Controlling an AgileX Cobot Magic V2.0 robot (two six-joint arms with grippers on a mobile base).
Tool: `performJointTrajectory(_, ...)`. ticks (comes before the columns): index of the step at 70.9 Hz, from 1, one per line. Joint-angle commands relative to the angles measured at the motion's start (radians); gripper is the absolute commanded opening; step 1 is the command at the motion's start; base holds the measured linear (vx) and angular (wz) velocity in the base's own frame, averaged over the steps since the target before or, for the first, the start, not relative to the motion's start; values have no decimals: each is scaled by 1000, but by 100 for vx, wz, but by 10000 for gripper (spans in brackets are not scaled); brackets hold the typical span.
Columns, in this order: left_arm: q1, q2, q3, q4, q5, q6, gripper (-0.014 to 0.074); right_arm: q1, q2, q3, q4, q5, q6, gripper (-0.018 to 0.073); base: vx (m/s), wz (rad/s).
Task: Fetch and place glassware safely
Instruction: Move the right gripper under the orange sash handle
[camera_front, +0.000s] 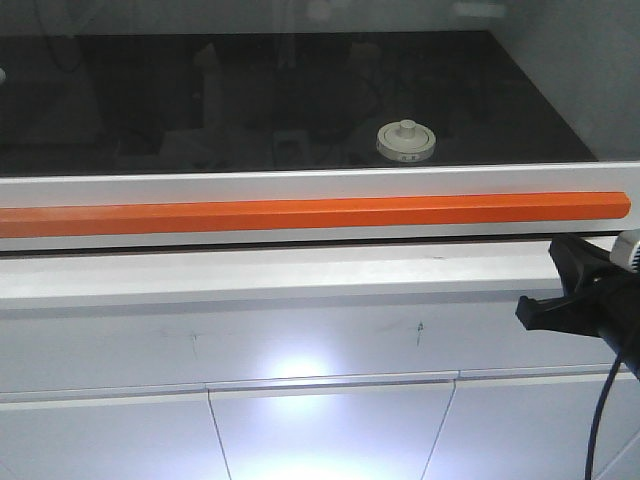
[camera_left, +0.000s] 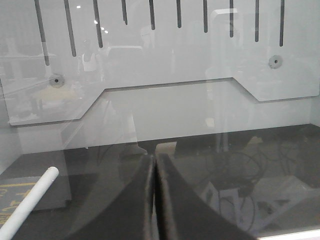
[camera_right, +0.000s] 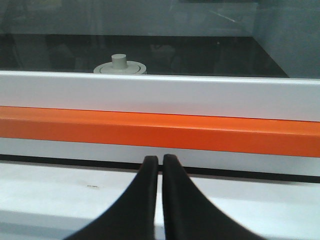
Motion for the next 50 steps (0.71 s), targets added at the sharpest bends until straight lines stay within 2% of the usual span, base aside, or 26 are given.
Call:
performJointTrajectory(1, -8, -2, -34, 0, -71, 1, -7, 2, 77, -26, 12, -195, -7, -1, 0, 0)
performJointTrajectory(16, -8, -2, -34, 0, -63, 1, -7, 2, 291, -26, 22, -437, -37, -1, 0, 0)
performJointTrajectory(28, -8, -2, -34, 0, -50, 1, -7, 2, 398, -26, 51, -557, -40, -1, 0, 0)
performJointTrajectory(50, -8, -2, -34, 0, -56, 8, -7, 2, 518, -94, 79, -596, -50, -1, 0, 0)
